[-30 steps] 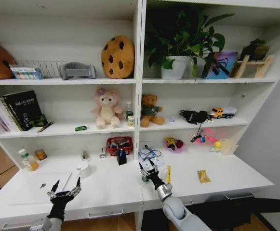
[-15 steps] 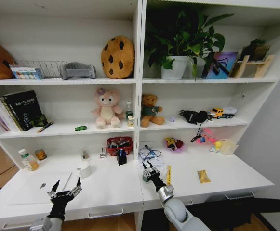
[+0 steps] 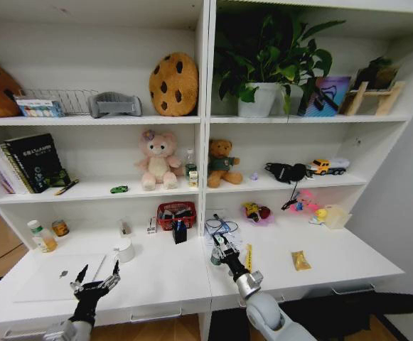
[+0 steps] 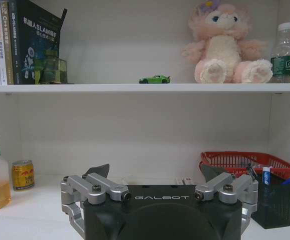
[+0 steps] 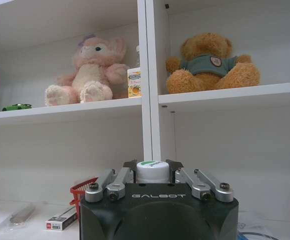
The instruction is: Organize the objects on the table.
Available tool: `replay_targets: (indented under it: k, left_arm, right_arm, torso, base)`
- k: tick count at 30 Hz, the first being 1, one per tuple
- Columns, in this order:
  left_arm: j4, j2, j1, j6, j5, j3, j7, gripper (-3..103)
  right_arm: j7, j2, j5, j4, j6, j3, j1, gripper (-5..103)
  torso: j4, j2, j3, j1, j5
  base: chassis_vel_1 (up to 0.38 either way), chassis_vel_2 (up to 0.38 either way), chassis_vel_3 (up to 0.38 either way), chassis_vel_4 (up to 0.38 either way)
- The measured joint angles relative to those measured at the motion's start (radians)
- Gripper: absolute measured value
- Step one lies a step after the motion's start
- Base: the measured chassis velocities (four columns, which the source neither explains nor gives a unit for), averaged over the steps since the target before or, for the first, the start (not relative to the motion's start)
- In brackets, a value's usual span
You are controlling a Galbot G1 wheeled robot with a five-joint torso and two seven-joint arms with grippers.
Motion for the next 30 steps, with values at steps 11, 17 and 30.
replay_targets:
  k: [11,17,30]
  left_arm:
    - [-0.006,0.001,-0.009,0.001,0.007,0.016,-0.002,100]
    - [-0.020,0.001,-0.003,0.001,0.005,0.010,-0.002,100]
    - [-0.016,-0.001,-0.007,-0.002,-0.007,0.001,0.001,100]
  right_arm:
    - [-0.066,-0.089,-0.068,0.162,0.053,0.112,-0.241,30]
    - [-0.081,-0.089,-0.143,0.216,0.083,0.134,-0.381,30]
    - [-0.105,-0.064,-0.240,0.119,0.150,0.131,-0.468,30]
  torso:
    - [0.0000,0.000,0.000,0.000,-0.0001]
    - [-0.0001,0.000,0.000,0.000,0.0000]
    - [0.0001,0.000,0.000,0.000,-0.0001]
  base:
    - [0.000,0.000,0.000,0.000]
    - [0.000,0.000,0.000,0.000]
    - [0.000,0.000,0.000,0.000]
